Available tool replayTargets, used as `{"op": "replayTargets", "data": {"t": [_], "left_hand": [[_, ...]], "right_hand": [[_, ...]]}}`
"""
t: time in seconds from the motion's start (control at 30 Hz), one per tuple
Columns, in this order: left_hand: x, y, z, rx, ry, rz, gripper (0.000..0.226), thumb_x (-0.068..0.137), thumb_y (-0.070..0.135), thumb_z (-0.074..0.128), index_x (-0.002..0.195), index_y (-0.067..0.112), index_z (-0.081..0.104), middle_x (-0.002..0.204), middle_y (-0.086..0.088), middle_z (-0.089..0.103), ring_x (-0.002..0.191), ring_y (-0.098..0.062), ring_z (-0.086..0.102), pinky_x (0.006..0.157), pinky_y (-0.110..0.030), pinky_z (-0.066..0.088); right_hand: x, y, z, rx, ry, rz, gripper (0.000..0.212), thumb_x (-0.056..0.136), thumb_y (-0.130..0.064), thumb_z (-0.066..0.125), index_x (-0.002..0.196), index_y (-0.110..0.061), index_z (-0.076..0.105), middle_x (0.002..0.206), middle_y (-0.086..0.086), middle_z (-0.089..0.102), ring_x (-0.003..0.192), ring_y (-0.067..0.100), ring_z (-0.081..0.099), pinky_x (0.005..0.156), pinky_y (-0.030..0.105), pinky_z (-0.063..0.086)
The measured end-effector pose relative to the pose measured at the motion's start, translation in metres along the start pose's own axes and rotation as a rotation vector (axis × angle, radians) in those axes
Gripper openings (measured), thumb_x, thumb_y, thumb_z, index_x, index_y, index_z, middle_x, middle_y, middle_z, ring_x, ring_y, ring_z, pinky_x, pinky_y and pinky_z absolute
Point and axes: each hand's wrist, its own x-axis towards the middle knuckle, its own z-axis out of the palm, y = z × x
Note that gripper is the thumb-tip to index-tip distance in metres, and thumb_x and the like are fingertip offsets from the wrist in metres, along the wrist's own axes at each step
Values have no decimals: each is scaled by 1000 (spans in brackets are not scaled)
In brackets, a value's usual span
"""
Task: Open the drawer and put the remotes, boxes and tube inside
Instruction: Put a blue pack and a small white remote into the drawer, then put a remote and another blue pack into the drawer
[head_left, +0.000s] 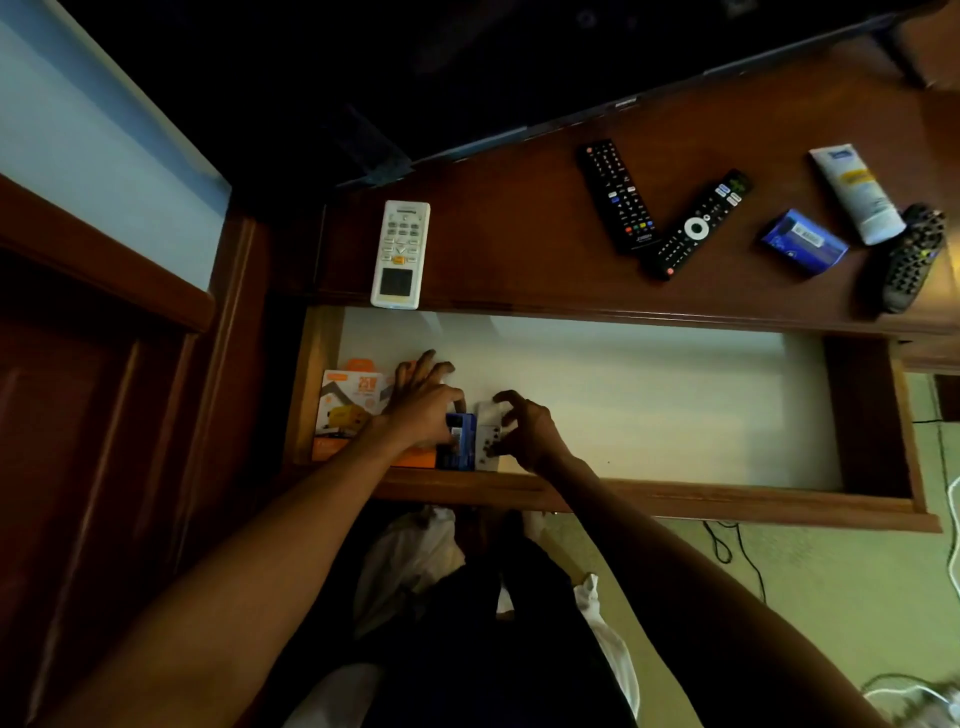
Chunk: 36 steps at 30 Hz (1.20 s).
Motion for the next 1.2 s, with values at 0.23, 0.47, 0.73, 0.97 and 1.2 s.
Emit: {"op": "replayTargets", "data": {"t": [0.23,0.47,0.73,0.97,1.2], "left_hand": [[-10,2,-9,-81,43,-1,48,74,49,75,118,34,64,159,-3,23,149,-30,1,116,-54,7],[-12,61,-58,-287,236,146,34,94,47,55,120,27,62,130,7,57,124,-14,48,101,-39,41],[44,179,-170,-436,475,366,26,93,37,59,116,26,64,105,6,62,78,-13,63,68,-34,56],[129,261,-216,-378,448,230,48,93,24,64,138,19,49,125,-7,55,120,-23,52,99,-35,43],[208,302,-211,-349,315,27,72,89,26,69,151,25,32,141,-14,41,136,-30,37,112,-39,31]], "right_hand": [[-14,-8,-18,-61,-91,-22,76,77,-14,78,143,-21,40,116,14,66,98,29,67,88,41,56],[-54,-16,-114,-77,41,-97,39,84,-32,72,120,-18,63,108,8,72,89,21,69,84,36,55],[-67,12,-275,-97,498,-77,29,76,-22,75,103,-18,66,91,5,75,84,25,70,80,42,56],[-16,37,-386,-312,548,-69,63,78,-25,74,133,-9,48,125,23,58,113,42,57,93,46,48],[19,61,-419,-517,325,-72,82,77,-44,74,146,-20,36,133,17,56,117,38,58,92,45,51]]}}
